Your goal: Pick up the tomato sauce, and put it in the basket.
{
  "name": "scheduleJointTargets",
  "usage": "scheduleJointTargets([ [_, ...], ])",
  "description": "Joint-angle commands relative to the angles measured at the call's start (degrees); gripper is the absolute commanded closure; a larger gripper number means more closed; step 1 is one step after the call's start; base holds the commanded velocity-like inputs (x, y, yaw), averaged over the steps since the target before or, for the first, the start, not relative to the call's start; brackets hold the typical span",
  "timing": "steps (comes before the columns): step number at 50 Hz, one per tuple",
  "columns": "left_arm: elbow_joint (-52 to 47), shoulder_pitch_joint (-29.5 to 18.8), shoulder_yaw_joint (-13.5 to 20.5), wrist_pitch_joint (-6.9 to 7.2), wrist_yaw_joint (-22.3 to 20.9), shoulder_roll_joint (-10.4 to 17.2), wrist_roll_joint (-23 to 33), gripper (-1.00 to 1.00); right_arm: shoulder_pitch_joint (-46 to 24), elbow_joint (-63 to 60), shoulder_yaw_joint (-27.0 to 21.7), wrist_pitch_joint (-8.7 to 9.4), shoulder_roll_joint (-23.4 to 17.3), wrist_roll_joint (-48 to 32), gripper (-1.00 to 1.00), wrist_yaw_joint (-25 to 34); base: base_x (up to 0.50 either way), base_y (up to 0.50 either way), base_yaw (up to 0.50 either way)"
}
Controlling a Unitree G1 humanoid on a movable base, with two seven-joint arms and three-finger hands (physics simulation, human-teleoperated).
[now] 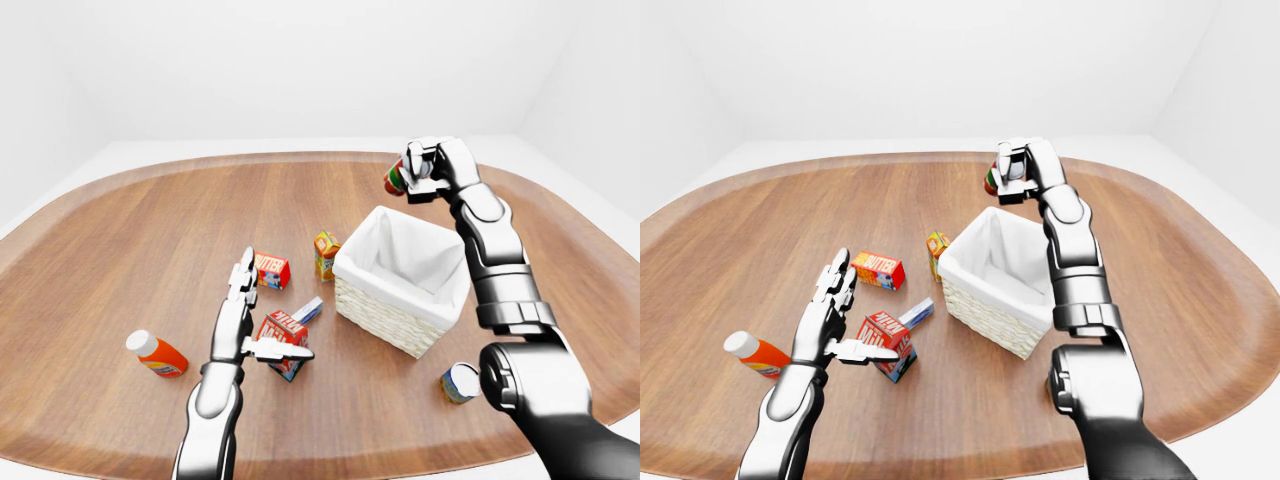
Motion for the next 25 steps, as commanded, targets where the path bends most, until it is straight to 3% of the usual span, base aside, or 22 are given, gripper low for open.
scheduleJointTargets([
  [1, 0.1, -0.1, 0.2, 0.00, -0.1, 0.0, -0.1, -1.00, -12.4, 29.9, 0.9, -1.31, -0.6, -1.3, 1.00, -7.7, 0.00, 0.00, 0.00],
  [3, 0.1, 0.0, 0.1, 0.00, -0.1, 0.0, -0.1, -1.00, -13.4, 32.7, 0.8, -2.55, -0.8, -1.4, 1.00, -8.5, 0.00, 0.00, 0.00],
  [9, 0.3, -0.1, 0.1, 0.00, -0.1, 0.0, -0.1, -1.00, -15.7, 37.8, 0.3, -3.88, -1.3, -1.1, 1.00, -9.3, 0.00, 0.00, 0.00],
  [25, -0.5, 0.1, 0.0, 0.00, -0.2, 0.0, -0.2, -1.00, -17.9, 43.0, -0.7, -5.69, -1.5, -3.0, 1.00, -11.0, 0.00, 0.00, 0.00],
])
